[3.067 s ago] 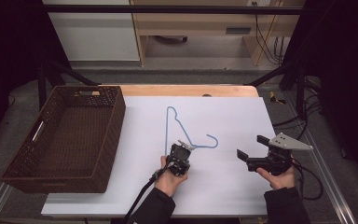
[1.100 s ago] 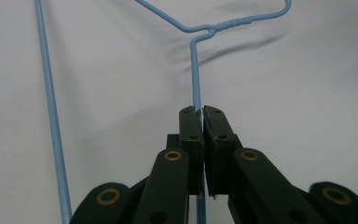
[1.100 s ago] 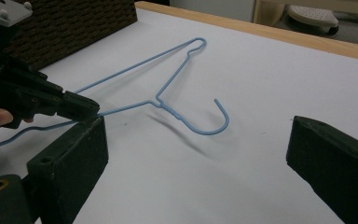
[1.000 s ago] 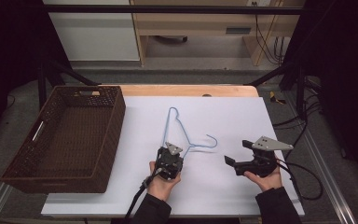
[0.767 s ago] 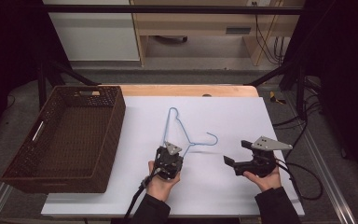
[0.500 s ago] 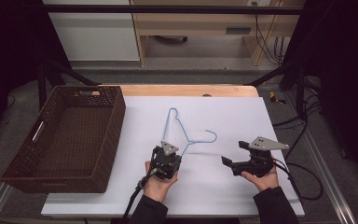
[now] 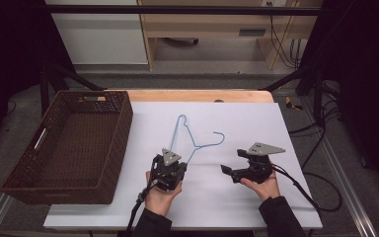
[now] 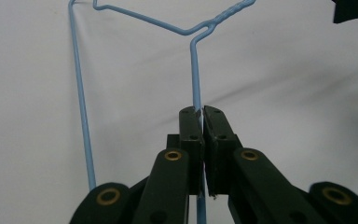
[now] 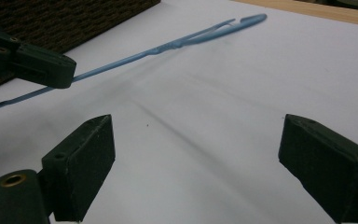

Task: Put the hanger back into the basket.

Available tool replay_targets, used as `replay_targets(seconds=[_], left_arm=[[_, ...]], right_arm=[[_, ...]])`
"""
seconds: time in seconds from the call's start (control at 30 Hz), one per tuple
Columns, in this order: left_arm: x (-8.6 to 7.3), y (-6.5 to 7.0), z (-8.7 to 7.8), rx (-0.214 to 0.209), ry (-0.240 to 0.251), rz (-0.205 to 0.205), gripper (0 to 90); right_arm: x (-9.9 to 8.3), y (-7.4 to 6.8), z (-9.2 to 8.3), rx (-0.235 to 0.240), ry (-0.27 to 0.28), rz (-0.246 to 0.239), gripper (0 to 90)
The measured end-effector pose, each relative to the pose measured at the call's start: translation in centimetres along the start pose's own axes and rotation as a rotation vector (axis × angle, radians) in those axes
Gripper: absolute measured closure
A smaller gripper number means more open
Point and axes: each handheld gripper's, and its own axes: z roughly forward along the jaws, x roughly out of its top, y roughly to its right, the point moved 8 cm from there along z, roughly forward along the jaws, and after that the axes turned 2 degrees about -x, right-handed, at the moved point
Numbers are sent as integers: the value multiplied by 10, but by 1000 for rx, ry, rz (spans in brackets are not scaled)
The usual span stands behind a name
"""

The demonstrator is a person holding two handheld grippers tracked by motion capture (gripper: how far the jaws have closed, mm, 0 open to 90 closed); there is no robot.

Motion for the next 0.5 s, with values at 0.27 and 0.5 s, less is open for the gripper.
replay_targets(seconds=[0.27,0.5], left_arm=[[2,-4,-5,1,15,-5,871],[3,-6,-10,2,21,-3,870]], right_arm=[[9,-7,20,41,25,34,161],[15,-14,33,75,38,34,198]])
